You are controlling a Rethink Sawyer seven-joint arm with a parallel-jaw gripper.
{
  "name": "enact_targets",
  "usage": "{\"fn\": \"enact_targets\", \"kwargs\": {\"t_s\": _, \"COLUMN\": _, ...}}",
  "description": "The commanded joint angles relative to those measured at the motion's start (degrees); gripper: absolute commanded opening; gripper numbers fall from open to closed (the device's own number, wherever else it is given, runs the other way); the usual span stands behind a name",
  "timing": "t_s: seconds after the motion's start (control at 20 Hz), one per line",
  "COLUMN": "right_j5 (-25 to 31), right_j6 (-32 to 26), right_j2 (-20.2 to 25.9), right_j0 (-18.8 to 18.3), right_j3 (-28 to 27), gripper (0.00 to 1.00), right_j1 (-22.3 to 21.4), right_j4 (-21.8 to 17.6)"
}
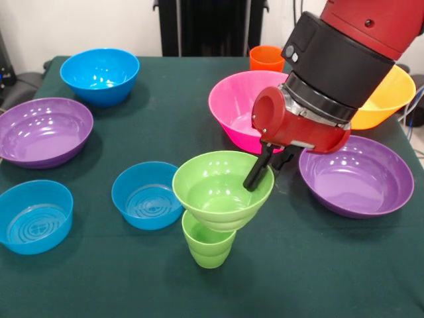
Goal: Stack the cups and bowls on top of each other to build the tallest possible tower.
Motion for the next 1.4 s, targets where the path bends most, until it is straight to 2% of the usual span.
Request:
{"fn": "enact_targets", "kwargs": {"t_s": 0.05, "right_j5": 0.5, "right_j6": -11.1, "right_j2": 3.6, "right_j0": -0.9, "right_j3": 2.5, "gripper": 0.0, "right_j1": 0.5, "right_j4": -3.1}}
{"fn": "enact_targets", "kwargs": {"t_s": 0.55, "right_j5": -1.6, "right_j6": -10.4, "right_j2": 3.0, "right_j0": -1.2, "right_j3": 5.1, "gripper": 0.0, "right_j1": -0.1, "right_j4": -3.4}}
{"fn": "enact_targets", "kwargs": {"t_s": 0.95, "right_j5": -1.6, "right_j6": -9.1, "right_j2": 1.5, "right_j0": -0.4, "right_j3": 3.2, "gripper": 0.0, "right_j1": 1.6, "right_j4": -4.7}}
{"fn": "enact_targets", "kwargs": {"t_s": 1.4, "right_j5": -5.0, "right_j6": -8.0, "right_j2": 0.8, "right_j0": -0.9, "right_j3": 3.9, "gripper": 0.0, "right_j1": 3.6, "right_j4": -4.8}}
